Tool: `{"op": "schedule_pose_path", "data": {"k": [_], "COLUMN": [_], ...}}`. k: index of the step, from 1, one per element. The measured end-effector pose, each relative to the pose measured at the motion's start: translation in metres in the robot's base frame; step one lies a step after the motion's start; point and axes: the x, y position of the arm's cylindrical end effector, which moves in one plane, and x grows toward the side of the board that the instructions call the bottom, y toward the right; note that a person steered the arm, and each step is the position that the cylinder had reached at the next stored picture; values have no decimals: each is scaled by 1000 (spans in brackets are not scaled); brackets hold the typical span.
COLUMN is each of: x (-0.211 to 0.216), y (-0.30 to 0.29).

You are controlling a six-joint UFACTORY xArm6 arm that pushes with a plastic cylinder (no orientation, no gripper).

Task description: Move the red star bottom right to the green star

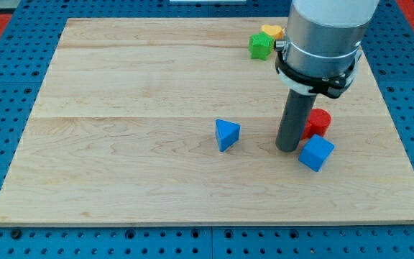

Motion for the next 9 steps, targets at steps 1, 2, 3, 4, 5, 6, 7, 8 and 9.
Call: {"op": "schedule_pose_path", "data": {"k": [1,2,3,4,5,6,7,8,9], "x": [-9,6,42,71,65,44,36,8,-10], "y": [0,5,2,41,86,48,20,24,25]}}
